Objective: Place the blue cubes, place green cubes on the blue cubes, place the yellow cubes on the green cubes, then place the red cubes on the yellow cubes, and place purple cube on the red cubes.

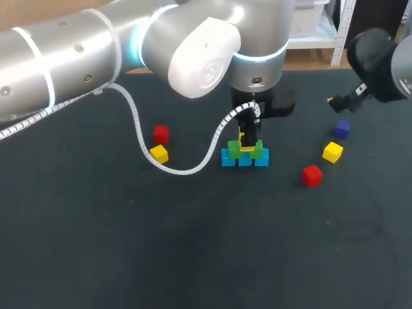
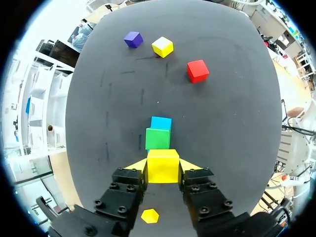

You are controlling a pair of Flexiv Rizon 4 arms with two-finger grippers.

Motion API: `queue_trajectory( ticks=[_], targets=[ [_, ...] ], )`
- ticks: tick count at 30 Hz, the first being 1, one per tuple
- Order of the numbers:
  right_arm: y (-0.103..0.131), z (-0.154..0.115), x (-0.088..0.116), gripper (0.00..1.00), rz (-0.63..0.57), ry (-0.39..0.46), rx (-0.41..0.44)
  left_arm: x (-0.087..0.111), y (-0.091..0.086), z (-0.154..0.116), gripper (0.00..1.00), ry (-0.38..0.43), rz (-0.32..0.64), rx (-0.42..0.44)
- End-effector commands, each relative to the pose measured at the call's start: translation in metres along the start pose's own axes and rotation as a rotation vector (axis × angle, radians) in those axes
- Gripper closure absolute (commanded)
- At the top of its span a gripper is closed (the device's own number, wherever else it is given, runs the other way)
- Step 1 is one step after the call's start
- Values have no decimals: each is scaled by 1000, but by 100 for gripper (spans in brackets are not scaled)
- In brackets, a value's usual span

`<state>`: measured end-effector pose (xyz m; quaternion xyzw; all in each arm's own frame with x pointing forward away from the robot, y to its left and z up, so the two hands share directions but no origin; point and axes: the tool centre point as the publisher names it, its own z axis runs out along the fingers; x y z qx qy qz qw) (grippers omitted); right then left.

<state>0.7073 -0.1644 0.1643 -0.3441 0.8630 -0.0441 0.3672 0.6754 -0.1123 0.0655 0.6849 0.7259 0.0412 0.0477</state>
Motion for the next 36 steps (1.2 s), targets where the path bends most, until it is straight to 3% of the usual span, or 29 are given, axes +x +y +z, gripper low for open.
queue_trajectory(
  ticks=[1, 4, 8, 9, 10, 12, 14, 18, 25, 36],
  targets=[
    [1, 0, 2, 0, 2, -10, 8, -1, 1, 0, 91, 2, 2, 3],
    [1, 0, 2, 0, 2, -10, 8, -1, 1, 1, 84, 5, 3, 4],
    [1, 0, 2, 0, 2, -10, 8, -1, 1, 3, 61, 8, 3, 2],
    [1, 0, 2, 0, 2, -10, 8, -1, 1, 3, 53, 9, 3, 2],
    [1, 0, 2, 0, 2, -10, 8, -1, 1, 3, 28, 8, 1, 2],
    [1, 0, 2, 0, 2, -10, 8, -1, 1, 3, 10, 7, -1, -5],
    [1, 0, 2, 0, 2, -10, 8, -1, 2, 3, 2, 5, -3, -7],
    [1, 0, 2, 0, 2, -10, 8, -1, 2, 2, 1, 4, -8, -15],
    [1, 0, 2, 0, 2, -10, 8, -3, 2, -1, 12, -6, -10, -22],
    [1, 0, 2, 0, 2, -10, 8, 1, -5, -7, 7, -8, -3, -42]
  ],
)
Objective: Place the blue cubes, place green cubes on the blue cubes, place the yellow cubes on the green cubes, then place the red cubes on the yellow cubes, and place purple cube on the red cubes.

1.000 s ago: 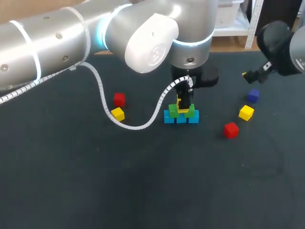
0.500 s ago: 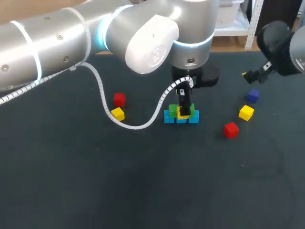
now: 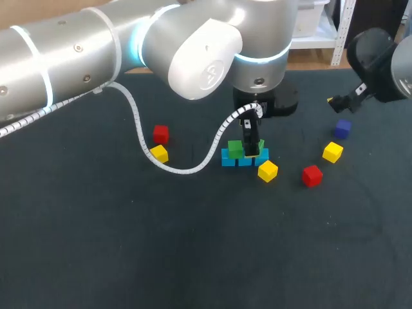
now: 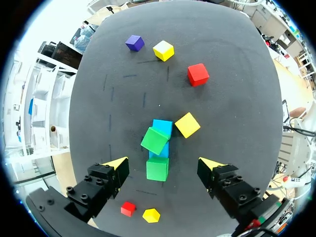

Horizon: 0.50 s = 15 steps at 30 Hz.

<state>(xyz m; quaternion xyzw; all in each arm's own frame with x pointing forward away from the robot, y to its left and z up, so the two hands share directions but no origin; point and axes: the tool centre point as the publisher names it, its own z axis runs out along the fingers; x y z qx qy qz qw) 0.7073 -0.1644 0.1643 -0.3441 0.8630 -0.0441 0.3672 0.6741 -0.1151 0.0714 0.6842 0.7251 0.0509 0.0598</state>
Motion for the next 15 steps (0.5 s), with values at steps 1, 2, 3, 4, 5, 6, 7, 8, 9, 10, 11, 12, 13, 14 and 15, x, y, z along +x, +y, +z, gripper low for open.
queue_trajectory(
  ticks=[1, 2, 3, 4, 5, 6, 7, 8, 9, 10, 11, 12, 13, 14, 15],
  targets=[
    [1, 0, 2, 0, 2, -10, 8, 4, -4, -2, 6, -4, -4, -15],
    [1, 0, 2, 0, 2, -10, 8, 5, -5, -3, 5, -5, -4, -17],
    [1, 0, 2, 0, 2, -10, 8, 5, -5, -5, 4, -6, -5, -19],
    [1, 0, 2, 0, 2, -10, 8, 5, -5, -6, 2, -9, -7, -23],
    [1, 0, 2, 0, 2, -10, 8, 6, -5, -8, 2, -13, -8, -28],
    [1, 0, 2, 0, 2, -10, 8, 6, -4, -10, 1, -21, -7, -40],
    [1, 0, 2, 0, 2, -10, 8, 5, -4, -13, 0, -35, -1, -59],
    [1, 0, 2, 0, 2, -10, 8, 4, -5, -16, 0, -55, 9, -68],
    [1, 0, 2, 0, 2, -10, 8, 3, -7, -21, 0, -76, 29, -74],
    [1, 0, 2, 0, 2, -10, 8, 2, -10, -25, 0, -93, 51, -81],
    [1, 0, 2, 0, 2, -10, 8, 1, -14, -28, 0, -105, 71, -80],
    [1, 0, 2, 0, 2, -10, 8, 0, -17, -32, 0, -114, 94, -85],
    [1, 0, 2, 0, 2, -10, 8, -1, -21, -35, 0, -125, 111, -83],
    [1, 0, 2, 0, 2, -10, 8, -2, -24, -38, 0, -132, 131, -74],
    [1, 0, 2, 0, 2, -10, 8, -2, -28, -41, 0, -139, 158, -75]
  ],
)
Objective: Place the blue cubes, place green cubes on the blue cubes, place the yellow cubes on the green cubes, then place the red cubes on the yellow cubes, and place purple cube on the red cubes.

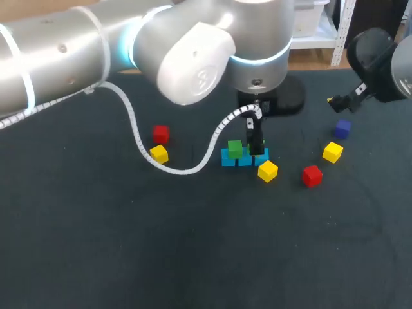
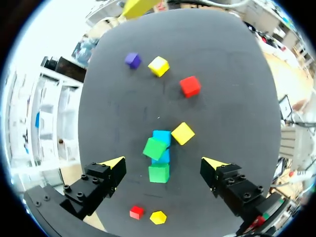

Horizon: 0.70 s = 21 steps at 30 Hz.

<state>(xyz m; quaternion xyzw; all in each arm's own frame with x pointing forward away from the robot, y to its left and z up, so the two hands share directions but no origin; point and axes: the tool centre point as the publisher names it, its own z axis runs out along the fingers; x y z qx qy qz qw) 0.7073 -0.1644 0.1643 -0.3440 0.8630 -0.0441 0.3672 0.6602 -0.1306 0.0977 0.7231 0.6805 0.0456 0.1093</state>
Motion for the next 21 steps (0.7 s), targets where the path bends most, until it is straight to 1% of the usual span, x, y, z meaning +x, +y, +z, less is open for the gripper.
queue_trajectory(
  ticks=[1, 5, 6, 8, 11, 12, 13, 16, 21],
  targets=[
    [2, 0, 2, 0, 2, -10, 8, 8, -22, -18, 0, -61, 69, -12],
    [2, 0, 2, 0, 2, -10, 8, 4, -40, -28, 0, -91, 187, -5],
    [2, 0, 2, 0, 2, -10, 8, 4, -44, -28, 0, -89, 219, -7],
    [2, 0, 2, 0, 2, -10, 8, 4, -52, -29, 0, -85, 249, 9],
    [2, 0, 2, 0, 2, -10, 8, 2, -62, -24, 0, -61, 328, 18],
    [2, 0, 2, 0, 2, -10, 8, 0, -66, -22, 0, -54, 374, 26],
    [2, 0, 2, 0, 2, -10, 8, -2, -69, -19, 0, -53, 389, 37],
    [2, 0, 2, 0, 2, -10, 8, -9, -73, -11, 0, -33, 440, 37],
    [2, 0, 2, 0, 2, -10, 8, -19, -71, -4, 0, -19, 487, 51]
  ],
)
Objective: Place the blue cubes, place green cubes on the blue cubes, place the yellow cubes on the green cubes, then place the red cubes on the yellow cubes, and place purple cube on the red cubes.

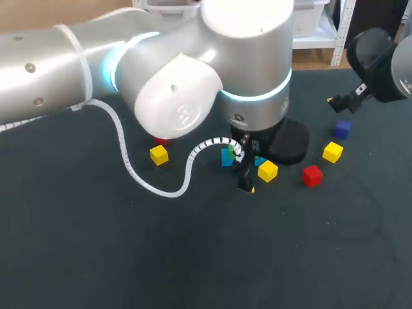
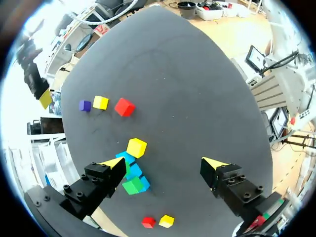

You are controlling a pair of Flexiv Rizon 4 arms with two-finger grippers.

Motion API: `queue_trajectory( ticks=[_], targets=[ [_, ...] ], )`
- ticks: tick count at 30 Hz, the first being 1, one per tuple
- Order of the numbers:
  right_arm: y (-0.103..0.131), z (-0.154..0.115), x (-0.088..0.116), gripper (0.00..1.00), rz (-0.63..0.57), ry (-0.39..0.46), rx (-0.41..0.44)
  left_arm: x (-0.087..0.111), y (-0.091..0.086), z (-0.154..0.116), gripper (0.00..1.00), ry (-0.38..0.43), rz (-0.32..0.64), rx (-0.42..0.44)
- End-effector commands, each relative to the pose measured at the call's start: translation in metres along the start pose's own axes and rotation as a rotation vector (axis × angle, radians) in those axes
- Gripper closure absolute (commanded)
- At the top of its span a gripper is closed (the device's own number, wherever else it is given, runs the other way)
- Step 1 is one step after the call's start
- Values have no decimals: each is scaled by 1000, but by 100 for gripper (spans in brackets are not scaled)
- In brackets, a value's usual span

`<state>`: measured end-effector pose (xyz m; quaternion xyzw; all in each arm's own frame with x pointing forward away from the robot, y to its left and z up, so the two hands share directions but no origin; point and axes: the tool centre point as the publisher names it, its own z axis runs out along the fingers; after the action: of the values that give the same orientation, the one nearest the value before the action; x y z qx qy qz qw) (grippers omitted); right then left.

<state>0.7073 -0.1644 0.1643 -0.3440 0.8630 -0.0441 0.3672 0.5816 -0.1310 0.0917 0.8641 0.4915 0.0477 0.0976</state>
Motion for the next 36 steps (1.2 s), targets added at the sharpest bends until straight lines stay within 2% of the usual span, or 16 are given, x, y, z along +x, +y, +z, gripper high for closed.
queue_trajectory(
  ticks=[1, 16, 23, 28, 36],
  targets=[
    [2, 0, 2, 0, 2, -10, 8, -10, 14, 9, 0, 19, 27, 24],
    [2, 0, 2, 0, 2, -10, 8, -16, 28, 52, 0, 55, 174, 55],
    [2, 0, 2, 0, 2, -10, 8, -4, 40, 58, 0, 58, 271, 48],
    [2, 0, 2, 0, 2, -10, 8, 2, 48, 60, 0, 59, 295, 49],
    [2, 0, 2, 0, 2, -10, 8, -4, 40, 66, 0, 28, 348, 72]
  ],
)
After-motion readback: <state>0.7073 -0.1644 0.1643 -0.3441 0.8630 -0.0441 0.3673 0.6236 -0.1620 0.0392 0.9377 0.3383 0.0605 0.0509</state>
